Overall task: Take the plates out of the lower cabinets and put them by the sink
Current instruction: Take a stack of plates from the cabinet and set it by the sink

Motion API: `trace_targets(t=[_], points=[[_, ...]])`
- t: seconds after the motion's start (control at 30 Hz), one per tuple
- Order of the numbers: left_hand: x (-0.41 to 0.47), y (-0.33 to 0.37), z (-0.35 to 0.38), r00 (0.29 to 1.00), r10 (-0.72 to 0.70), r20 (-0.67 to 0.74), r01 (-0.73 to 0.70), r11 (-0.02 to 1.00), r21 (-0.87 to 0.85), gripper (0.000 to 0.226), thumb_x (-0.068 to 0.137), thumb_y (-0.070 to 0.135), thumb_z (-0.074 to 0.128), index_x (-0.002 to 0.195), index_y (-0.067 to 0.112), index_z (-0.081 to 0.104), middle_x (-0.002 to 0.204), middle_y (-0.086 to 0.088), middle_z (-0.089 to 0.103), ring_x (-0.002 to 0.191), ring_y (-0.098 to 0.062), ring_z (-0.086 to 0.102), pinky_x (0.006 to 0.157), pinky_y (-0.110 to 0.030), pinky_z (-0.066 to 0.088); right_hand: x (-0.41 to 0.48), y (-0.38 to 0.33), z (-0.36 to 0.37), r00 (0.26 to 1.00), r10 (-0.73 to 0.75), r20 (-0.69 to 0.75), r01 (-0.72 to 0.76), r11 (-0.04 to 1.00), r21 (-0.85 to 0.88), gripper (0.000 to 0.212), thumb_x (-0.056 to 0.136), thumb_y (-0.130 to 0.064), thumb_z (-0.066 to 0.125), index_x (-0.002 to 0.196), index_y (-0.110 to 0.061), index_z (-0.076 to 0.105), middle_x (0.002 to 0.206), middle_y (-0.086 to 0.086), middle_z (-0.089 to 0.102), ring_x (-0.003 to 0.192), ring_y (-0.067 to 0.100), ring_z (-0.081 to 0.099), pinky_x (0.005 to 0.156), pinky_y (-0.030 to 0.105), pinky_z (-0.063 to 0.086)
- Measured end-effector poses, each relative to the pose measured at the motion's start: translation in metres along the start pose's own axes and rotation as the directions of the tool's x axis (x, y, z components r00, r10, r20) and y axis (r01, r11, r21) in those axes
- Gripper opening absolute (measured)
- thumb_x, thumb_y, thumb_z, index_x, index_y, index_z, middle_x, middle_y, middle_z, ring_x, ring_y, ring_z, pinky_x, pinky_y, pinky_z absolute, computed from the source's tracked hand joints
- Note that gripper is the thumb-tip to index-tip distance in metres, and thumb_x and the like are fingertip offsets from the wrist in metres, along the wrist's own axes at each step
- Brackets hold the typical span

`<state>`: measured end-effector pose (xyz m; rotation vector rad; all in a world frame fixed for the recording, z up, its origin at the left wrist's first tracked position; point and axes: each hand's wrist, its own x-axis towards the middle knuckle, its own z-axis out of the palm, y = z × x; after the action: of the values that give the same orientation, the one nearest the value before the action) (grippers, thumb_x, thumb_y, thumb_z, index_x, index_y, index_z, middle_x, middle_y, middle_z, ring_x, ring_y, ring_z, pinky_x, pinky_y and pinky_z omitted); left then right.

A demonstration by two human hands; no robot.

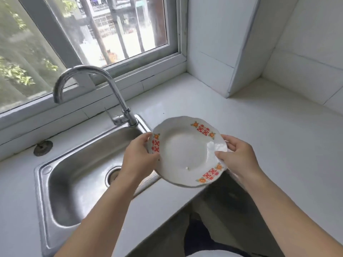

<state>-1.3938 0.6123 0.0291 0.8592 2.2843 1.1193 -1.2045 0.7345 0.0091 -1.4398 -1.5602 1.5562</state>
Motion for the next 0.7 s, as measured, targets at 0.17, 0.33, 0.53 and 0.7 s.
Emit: trace_targets(t=[0.17,0.33,0.53,0.7], points=[[0.081,0.037,0.027,0.999,-0.011,-0.030,0.011,1.000,0.023,0.054,0.071,-0.001,0.061,0.121,0.020,0.058,0.101,0.009,0.061,0.089,-0.016,0.061,0.076,-0.027,0.049,0.093,-0.038,-0.014,1.000,-0.020,-0.006,0.020,0.999,0.035,0.051,0.075,0.008,0.065,0.116,-0.022,0.062,0.108,-0.004,0.067,0.098,0.016,0.064,0.070,0.028,0.054],[0.149,0.063,0.040,0.999,0.013,-0.041,-0.011,0.999,0.042,0.054,0.074,0.003,0.060,0.124,0.023,0.056,0.106,0.012,0.058,0.094,-0.016,0.062,0.082,-0.028,0.049,0.165,-0.060,-0.014,0.999,-0.032,0.012,0.031,0.998,0.063,0.049,0.074,0.009,0.063,0.107,-0.027,0.062,0.101,-0.006,0.066,0.093,0.014,0.065,0.063,0.026,0.052],[0.238,0.071,0.053,1.000,-0.001,-0.005,0.001,0.998,0.064,0.059,0.073,0.007,0.061,0.128,0.027,0.053,0.115,0.011,0.061,0.095,-0.019,0.064,0.084,-0.031,0.051,0.247,-0.072,0.006,1.000,-0.027,0.012,0.026,0.994,0.103,0.046,0.073,0.009,0.061,0.090,-0.033,0.060,0.096,-0.013,0.065,0.093,0.012,0.065,0.070,0.029,0.052],[0.311,0.067,0.059,0.999,-0.035,0.033,0.034,0.999,0.030,0.059,0.070,0.006,0.062,0.124,0.027,0.056,0.111,0.013,0.062,0.086,-0.015,0.068,0.080,-0.036,0.056,0.314,-0.083,0.028,0.999,-0.031,0.022,0.029,0.996,0.088,0.048,0.073,0.006,0.065,0.097,-0.036,0.060,0.097,-0.017,0.064,0.101,0.012,0.063,0.078,0.032,0.053]])
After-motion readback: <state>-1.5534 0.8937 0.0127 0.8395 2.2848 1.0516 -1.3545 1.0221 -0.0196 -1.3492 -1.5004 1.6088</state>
